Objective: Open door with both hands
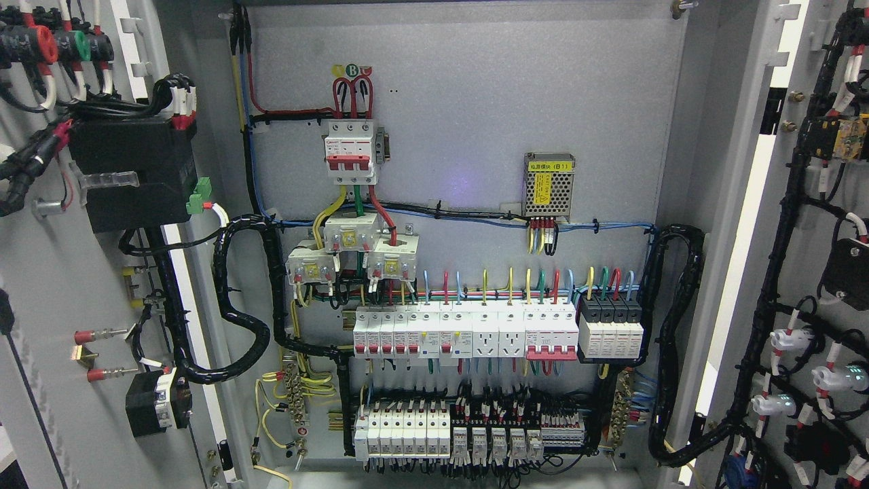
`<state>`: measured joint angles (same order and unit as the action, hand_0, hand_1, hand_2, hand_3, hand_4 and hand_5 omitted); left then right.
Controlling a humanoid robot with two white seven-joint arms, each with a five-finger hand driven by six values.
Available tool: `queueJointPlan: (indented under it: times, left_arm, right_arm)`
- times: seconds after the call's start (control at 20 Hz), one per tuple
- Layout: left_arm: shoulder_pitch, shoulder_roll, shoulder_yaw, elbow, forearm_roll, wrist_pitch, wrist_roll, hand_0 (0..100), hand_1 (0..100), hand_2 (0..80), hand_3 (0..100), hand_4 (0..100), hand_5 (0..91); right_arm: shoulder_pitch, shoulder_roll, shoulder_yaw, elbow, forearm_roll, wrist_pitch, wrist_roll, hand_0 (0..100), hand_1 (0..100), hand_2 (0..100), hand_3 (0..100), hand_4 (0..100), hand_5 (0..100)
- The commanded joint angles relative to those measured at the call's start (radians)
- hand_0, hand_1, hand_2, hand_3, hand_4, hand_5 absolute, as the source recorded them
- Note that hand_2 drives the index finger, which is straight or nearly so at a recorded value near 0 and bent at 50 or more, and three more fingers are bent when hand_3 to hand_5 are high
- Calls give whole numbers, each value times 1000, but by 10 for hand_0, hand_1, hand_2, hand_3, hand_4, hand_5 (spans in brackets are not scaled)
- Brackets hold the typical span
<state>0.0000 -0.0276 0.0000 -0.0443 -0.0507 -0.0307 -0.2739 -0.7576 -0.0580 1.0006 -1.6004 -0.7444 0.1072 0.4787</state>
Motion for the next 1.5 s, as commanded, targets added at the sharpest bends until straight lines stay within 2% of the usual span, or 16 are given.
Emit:
queueJointPlan:
  times: [0.0,0.5,1.25,1.3,1.45]
  left_arm:
    - [25,-8,3,0,0,0,-1,0,0,0,0,42,0]
    - [25,-8,3,0,0,0,-1,0,0,0,0,42,0]
    - [25,-8,2,0,0,0,-1,0,0,0,0,42,0]
    - [25,-8,2,0,0,0,-1,0,0,0,0,42,0]
    - [25,-8,2,-2,0,0,-1,0,0,0,0,42,0]
  right_arm:
    - [0,17,20,2,2,0,0,0,0,0,0,0,0]
    - [-6,40,23,14,22,0,0,0,0,0,0,0,0]
    - [32,38,6,33,45,-3,-2,0,0,0,0,0,0]
    - [34,38,4,43,45,-6,-3,0,0,0,0,0,0]
    - [34,38,-6,71,43,-14,-43,0,0,0,0,0,0]
